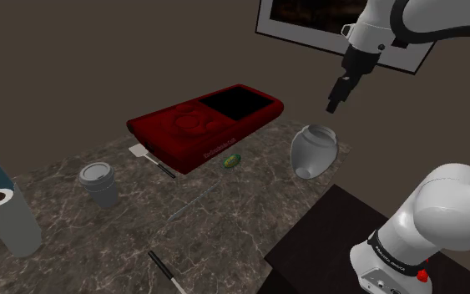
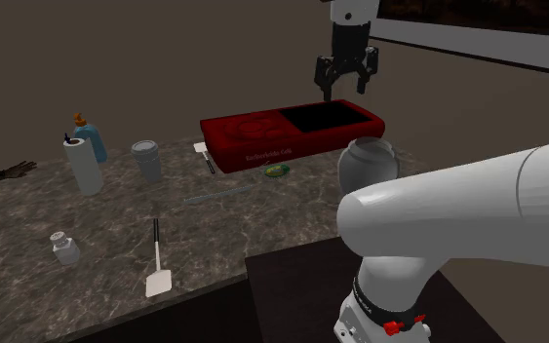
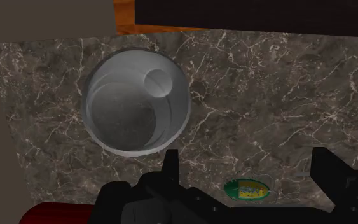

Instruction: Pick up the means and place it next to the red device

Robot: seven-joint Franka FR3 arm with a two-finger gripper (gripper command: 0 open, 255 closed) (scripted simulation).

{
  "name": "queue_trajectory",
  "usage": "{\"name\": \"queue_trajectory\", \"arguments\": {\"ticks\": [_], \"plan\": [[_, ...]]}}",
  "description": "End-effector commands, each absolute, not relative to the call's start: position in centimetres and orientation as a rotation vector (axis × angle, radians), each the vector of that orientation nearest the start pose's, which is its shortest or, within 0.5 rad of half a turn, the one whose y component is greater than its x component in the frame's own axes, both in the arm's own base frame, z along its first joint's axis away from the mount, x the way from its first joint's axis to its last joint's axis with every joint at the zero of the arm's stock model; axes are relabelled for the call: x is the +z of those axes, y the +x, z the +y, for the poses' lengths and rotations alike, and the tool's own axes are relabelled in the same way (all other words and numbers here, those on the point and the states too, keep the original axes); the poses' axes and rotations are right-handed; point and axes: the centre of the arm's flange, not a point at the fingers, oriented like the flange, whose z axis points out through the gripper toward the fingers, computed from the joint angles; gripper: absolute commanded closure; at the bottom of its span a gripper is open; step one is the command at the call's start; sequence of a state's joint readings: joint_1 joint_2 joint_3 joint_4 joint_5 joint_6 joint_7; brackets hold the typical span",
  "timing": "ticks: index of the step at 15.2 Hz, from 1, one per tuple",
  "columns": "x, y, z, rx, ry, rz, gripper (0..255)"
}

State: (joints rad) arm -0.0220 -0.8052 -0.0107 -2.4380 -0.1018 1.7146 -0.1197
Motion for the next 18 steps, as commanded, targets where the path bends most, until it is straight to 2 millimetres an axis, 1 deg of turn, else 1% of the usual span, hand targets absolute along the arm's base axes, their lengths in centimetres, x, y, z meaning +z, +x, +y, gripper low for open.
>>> {"name": "queue_trajectory", "arguments": {"ticks": [1,5,9,13,18], "plan": [[57.1,31.4,-2.1,-0.121,-3.235,-0.163,0],[54.0,35.5,-1.4,-0.118,-3.204,-0.392,0],[50.8,39.4,-0.1,-0.114,-3.157,-0.617,0],[47.6,43.0,1.7,-0.109,-3.094,-0.837,0],[43.6,47.1,4.7,-0.103,-2.993,-1.104,0]]}}
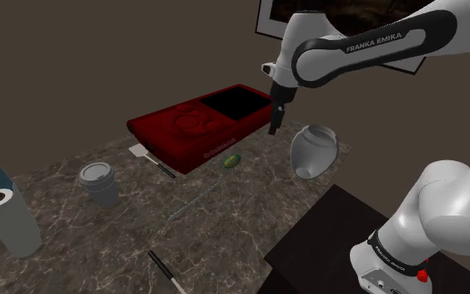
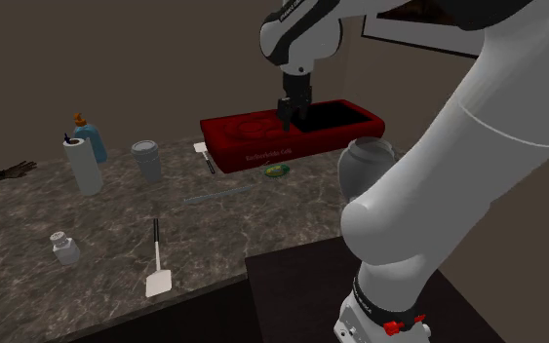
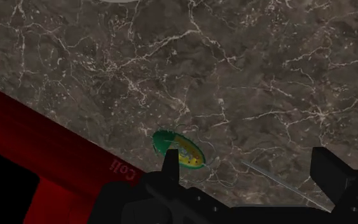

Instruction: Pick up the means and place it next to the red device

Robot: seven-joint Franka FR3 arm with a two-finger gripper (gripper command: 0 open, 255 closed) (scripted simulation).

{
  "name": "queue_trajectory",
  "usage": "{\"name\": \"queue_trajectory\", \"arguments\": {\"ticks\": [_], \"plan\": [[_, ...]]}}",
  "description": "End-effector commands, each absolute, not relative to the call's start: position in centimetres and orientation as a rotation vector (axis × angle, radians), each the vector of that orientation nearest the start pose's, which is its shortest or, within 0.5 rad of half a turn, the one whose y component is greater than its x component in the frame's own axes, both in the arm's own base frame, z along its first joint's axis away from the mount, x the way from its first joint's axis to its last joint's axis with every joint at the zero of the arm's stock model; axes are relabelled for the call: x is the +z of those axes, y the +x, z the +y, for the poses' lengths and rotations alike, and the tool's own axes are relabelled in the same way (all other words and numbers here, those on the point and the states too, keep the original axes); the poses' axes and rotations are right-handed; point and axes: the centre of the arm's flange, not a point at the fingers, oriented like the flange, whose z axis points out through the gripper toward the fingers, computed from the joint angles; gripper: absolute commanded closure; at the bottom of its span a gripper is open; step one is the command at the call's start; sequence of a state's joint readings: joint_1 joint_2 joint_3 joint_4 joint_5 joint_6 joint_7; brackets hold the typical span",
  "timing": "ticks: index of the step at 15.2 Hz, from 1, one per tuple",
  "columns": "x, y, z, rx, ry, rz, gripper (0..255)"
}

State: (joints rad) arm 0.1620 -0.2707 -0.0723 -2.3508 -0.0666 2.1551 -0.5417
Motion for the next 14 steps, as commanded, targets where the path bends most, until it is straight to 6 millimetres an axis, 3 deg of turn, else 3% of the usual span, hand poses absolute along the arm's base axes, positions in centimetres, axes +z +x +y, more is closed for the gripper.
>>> {"name": "queue_trajectory", "arguments": {"ticks": [1,8,14], "plan": [[42.8,47.9,5.4,-0.102,-2.970,-1.156,0],[37.2,52.3,10.9,-0.092,-2.784,-1.507,0],[32.3,54.9,16.4,-0.082,-2.592,-1.784,0]]}}
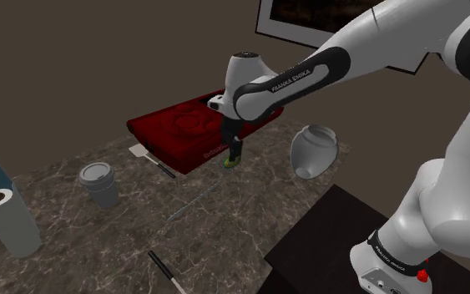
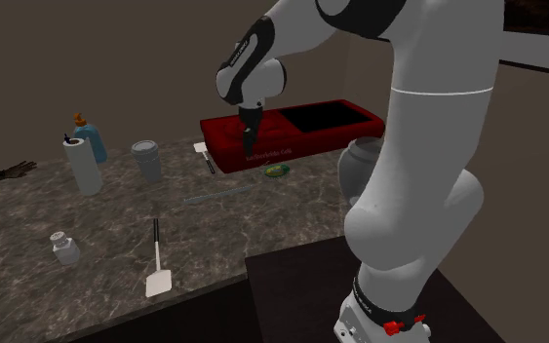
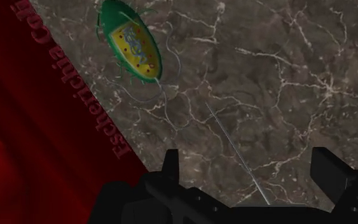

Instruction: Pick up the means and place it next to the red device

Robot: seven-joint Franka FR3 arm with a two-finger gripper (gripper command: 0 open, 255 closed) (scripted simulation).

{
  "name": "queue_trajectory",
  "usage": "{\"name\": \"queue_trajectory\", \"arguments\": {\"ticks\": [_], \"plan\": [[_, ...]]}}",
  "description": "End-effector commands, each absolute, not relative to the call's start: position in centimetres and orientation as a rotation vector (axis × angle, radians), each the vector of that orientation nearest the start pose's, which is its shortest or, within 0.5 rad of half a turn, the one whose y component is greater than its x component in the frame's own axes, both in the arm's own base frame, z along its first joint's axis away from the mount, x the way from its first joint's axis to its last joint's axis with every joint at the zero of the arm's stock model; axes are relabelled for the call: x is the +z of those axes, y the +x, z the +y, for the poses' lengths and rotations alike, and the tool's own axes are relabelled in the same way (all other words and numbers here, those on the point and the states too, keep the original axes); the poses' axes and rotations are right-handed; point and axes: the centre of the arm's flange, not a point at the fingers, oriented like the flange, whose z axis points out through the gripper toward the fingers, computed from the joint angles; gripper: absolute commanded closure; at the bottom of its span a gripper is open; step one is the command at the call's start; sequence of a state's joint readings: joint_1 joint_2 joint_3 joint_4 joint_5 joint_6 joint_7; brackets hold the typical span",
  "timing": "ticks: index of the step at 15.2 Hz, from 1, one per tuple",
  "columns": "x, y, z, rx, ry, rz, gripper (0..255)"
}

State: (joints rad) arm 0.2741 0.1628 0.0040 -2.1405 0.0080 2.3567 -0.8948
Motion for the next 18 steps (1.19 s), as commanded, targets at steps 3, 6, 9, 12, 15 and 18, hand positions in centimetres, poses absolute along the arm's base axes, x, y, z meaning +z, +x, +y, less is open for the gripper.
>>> {"name": "queue_trajectory", "arguments": {"ticks": [3,6,9,12,15,18], "plan": [[29.9,55.7,19.4,-0.077,-2.486,-1.914,0],[27.5,56.1,22.4,-0.071,-2.373,-2.038,0],[25.1,56.3,25.4,-0.066,-2.254,-2.155,0],[22.7,56.0,28.5,-0.060,-2.129,-2.266,0],[20.9,55.8,30.1,-0.057,-2.062,-2.320,0],[19.4,55.8,30.2,-0.057,-2.062,-2.320,0]]}}
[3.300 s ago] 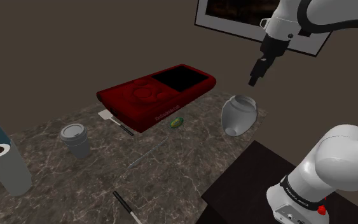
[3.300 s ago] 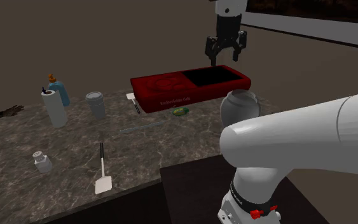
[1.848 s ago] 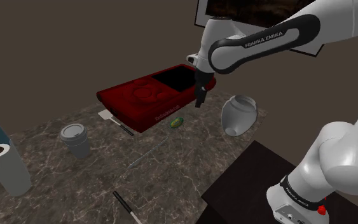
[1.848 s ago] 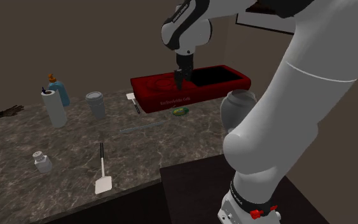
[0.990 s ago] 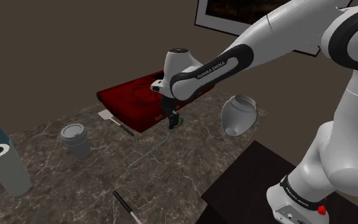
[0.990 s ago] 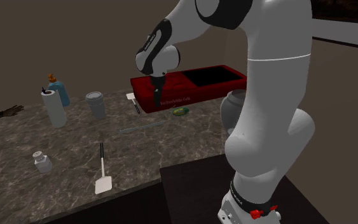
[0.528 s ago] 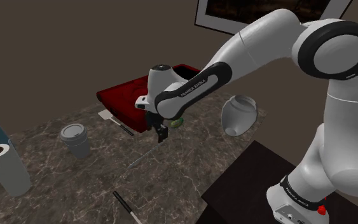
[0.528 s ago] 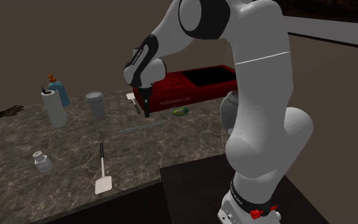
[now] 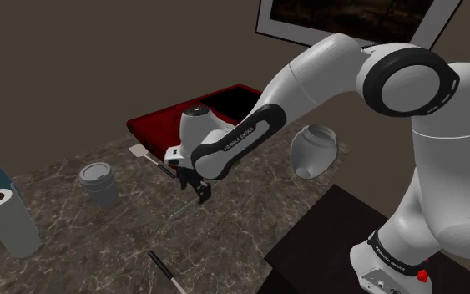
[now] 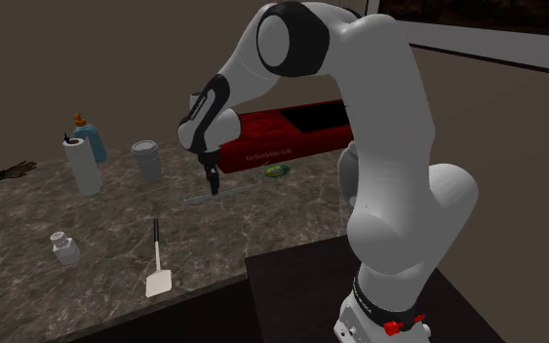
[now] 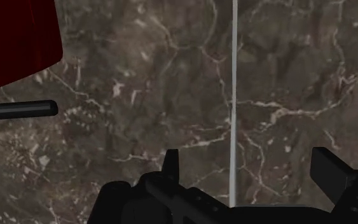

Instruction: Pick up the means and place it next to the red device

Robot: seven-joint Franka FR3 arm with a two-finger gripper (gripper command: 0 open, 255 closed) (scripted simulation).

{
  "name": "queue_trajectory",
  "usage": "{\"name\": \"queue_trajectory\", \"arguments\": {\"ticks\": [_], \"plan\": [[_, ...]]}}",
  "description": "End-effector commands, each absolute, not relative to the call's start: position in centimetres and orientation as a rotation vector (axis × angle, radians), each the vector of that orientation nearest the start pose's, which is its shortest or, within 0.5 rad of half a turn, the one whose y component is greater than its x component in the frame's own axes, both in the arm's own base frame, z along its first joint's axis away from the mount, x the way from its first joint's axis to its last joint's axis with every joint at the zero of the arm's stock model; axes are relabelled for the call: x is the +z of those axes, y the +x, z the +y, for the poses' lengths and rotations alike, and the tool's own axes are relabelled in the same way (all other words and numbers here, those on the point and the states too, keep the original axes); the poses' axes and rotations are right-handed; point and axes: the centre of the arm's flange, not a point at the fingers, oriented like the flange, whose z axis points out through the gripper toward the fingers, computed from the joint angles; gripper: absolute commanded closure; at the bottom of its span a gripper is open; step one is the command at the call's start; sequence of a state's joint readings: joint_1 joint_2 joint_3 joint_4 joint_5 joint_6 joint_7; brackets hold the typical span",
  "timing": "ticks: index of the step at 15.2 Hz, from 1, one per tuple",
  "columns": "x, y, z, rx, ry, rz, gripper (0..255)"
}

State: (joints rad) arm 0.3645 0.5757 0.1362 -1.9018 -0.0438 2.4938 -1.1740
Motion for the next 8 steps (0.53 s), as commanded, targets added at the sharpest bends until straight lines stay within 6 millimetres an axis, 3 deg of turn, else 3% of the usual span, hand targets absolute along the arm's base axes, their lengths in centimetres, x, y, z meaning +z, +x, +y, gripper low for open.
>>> {"name": "queue_trajectory", "arguments": {"ticks": [1,4,8], "plan": [[18.8,55.8,30.2,0.059,2.111,2.376,0],[17.5,55.8,30.3,0.059,2.111,2.376,0],[17.5,55.8,30.3,0.059,2.111,2.376,0]]}}
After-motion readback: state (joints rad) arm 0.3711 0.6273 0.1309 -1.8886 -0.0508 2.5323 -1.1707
